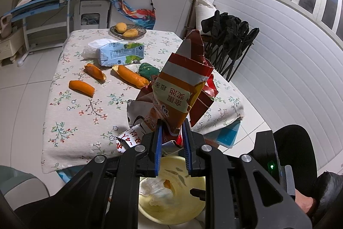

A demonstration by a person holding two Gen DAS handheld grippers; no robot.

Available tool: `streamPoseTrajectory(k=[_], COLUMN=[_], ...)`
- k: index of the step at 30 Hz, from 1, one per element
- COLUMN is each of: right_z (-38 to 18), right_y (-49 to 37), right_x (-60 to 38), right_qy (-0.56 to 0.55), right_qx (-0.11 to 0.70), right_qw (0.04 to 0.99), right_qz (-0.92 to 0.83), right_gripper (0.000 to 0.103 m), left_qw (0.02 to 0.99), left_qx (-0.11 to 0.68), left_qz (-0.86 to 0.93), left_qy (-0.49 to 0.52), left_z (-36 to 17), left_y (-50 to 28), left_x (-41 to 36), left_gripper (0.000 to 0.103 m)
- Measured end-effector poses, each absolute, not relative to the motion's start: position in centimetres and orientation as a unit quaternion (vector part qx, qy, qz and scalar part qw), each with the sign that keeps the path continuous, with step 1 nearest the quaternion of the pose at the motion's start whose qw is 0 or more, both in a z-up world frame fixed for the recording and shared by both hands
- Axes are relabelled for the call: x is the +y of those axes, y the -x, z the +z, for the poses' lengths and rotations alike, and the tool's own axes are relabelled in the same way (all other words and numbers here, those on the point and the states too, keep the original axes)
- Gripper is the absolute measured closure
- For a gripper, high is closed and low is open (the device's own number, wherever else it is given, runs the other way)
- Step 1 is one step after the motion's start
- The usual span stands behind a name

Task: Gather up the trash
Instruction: 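Carry the bottle and snack bag to the yellow basin and open the right gripper to drop the bottle, then lower the snack bag into the yellow basin and open the left gripper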

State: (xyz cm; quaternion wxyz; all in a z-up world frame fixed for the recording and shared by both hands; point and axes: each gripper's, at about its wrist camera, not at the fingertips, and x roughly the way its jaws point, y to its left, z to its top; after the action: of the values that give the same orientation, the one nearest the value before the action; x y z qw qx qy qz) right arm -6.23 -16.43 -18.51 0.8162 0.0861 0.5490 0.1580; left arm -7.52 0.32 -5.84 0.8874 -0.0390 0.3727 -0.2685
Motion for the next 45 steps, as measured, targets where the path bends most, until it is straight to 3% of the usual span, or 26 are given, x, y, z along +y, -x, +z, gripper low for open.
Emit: streamPoseTrajectory(k=[10, 23, 45], right_z=[-16.5, -11.4, -10.5], right_y=[6.5, 8.0, 8.6], right_x=[-18.3, -20.9, -23.3], right_qy=[-0.126, -0.122, -0.158], right_qx=[0.502, 0.362, 0.316], right_qw=[0.845, 0.922, 0.935], right_qz=[0.135, 0.058, 0.024], right_gripper=[0.037, 0.02, 0.019], left_qw=[0.883, 0.866, 0.827], left_qx=[0.376, 0.403, 0.451], left_qz=[-0.278, -0.296, -0.329], left_qy=[0.035, 0.009, -0.067], left_z=[-6.1, -8.3, -12.1], left_y=[8.0, 10.1, 12.8], left_x=[-0.1, -1.0, -5.7], left_gripper=[0.086, 0.085, 0.085])
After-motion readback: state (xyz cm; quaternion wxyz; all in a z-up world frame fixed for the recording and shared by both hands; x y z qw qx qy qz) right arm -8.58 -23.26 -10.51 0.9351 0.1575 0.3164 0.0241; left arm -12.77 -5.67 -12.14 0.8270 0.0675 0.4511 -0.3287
